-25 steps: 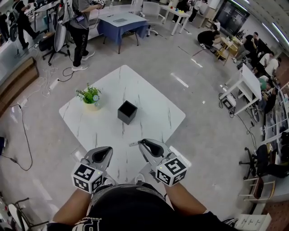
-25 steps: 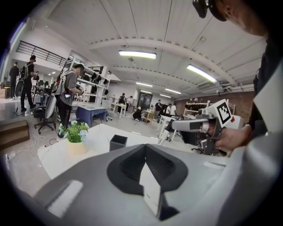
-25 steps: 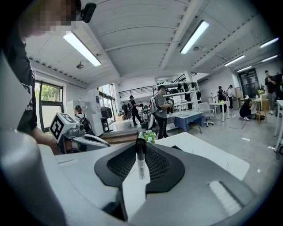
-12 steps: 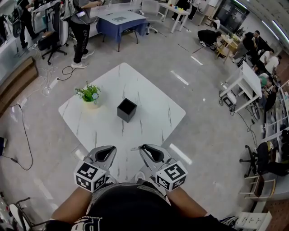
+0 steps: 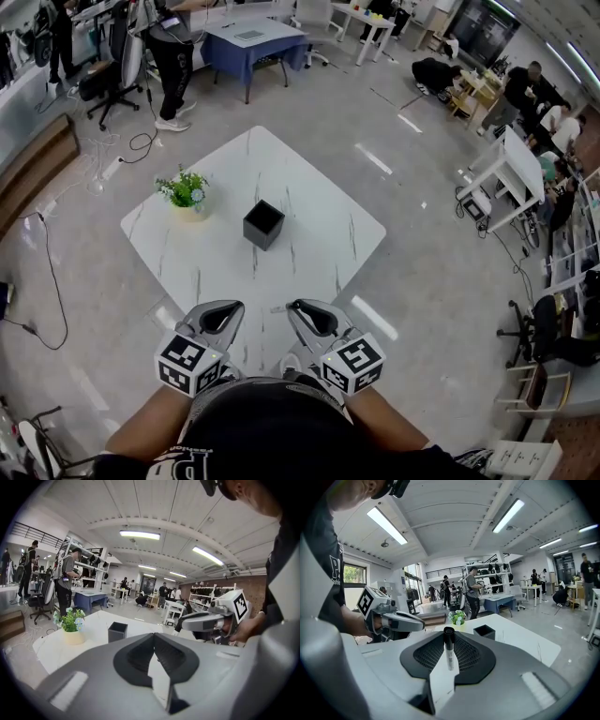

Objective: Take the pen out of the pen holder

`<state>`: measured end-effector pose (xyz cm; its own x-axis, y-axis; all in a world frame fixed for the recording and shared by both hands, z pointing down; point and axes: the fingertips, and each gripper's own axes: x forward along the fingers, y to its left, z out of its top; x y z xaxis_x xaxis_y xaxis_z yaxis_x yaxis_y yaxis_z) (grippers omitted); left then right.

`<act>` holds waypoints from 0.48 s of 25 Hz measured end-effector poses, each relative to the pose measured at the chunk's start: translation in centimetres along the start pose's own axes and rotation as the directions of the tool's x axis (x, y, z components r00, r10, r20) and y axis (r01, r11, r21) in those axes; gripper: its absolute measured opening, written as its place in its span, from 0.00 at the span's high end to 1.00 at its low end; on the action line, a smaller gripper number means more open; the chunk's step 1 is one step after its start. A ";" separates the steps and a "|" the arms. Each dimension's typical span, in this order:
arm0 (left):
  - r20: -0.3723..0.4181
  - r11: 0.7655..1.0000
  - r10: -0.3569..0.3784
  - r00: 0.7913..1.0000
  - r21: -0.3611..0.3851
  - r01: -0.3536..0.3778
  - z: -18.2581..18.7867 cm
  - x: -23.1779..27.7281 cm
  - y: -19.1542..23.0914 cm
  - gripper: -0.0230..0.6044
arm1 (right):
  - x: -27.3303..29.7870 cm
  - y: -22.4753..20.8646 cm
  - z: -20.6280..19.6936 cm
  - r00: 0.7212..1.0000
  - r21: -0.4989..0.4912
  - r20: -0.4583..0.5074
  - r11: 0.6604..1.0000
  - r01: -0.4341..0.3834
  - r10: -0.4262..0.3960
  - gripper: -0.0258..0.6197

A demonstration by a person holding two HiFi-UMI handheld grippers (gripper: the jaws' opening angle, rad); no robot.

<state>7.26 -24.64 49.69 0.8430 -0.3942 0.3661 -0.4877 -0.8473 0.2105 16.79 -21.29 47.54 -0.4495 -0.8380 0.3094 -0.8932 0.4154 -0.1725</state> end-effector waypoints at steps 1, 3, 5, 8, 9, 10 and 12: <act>0.001 1.000 0.000 1.000 -0.001 0.000 0.0 0.0 0.0 0.87 | 0.0 0.0 0.0 1.000 -0.001 0.000 1.000 0.000 0.000 0.87; 0.003 1.000 0.001 1.000 -0.002 -0.001 0.0 0.0 -0.1 0.87 | 0.0 0.1 0.0 1.000 -0.003 0.000 1.000 -0.002 0.002 0.87; 0.003 1.000 0.002 1.000 -0.002 -0.002 0.0 0.0 -0.1 0.87 | 0.0 0.1 0.1 1.000 -0.003 0.001 1.000 -0.004 0.004 0.87; 0.001 1.000 0.003 1.000 -0.005 -0.003 -0.2 0.1 -0.1 0.87 | 0.0 0.1 0.1 1.000 0.004 0.003 1.000 -0.009 0.009 0.87; 0.001 1.000 0.003 1.000 -0.005 -0.003 -0.2 0.1 -0.1 0.87 | 0.0 0.1 0.1 1.000 0.005 0.004 1.000 -0.009 0.009 0.87; 0.001 1.000 0.003 1.000 -0.005 -0.003 -0.2 0.0 -0.1 0.87 | 0.0 0.2 0.2 1.000 0.006 0.006 1.000 -0.009 0.009 0.87; 0.004 1.000 0.005 1.000 -0.006 -0.005 -0.2 -0.1 0.0 0.87 | -0.1 0.2 0.3 1.000 0.005 0.009 1.000 -0.008 0.008 0.87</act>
<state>7.15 -24.50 49.79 0.8417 -0.3996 0.3632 -0.4927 -0.8435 0.2139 16.64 -21.24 47.24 -0.4564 -0.8377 0.3000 -0.8894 0.4203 -0.1796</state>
